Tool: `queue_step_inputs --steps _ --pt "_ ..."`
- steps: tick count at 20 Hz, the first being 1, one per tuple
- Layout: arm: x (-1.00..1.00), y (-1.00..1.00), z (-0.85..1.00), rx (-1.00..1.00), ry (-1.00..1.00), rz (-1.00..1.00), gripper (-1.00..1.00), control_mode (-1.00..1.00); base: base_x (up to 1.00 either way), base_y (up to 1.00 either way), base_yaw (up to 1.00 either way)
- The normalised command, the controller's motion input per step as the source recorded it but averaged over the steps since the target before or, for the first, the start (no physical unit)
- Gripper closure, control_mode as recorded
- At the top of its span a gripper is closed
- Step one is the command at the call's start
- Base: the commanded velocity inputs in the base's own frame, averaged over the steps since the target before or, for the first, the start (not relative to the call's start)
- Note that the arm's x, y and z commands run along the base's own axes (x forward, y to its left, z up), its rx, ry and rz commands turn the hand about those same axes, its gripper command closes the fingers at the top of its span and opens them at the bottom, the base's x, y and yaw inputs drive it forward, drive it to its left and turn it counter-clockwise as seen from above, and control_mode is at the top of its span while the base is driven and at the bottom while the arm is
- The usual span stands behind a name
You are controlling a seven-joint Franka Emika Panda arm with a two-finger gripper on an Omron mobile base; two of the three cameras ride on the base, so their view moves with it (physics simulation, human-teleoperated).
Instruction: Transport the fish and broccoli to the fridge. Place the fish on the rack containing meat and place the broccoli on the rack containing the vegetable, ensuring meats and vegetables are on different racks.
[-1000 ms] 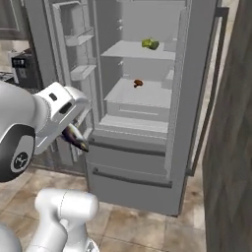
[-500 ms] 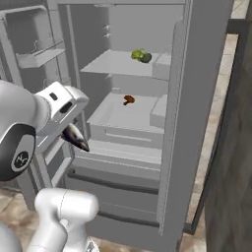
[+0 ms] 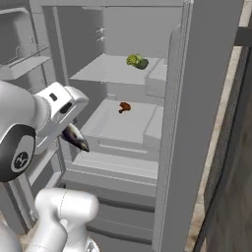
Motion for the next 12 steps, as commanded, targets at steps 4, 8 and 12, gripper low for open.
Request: queue_step_inputs --steps 4,8,12 --pt "0.0 0.0 0.0 0.0 0.0 0.0 1.0 1.0 0.69 -0.09 0.01" --pt "0.0 0.0 0.0 0.0 0.0 0.0 1.0 1.0 0.63 -0.03 0.01" --pt "0.0 0.0 0.0 0.0 0.0 0.0 1.0 1.0 0.6 0.0 0.0"
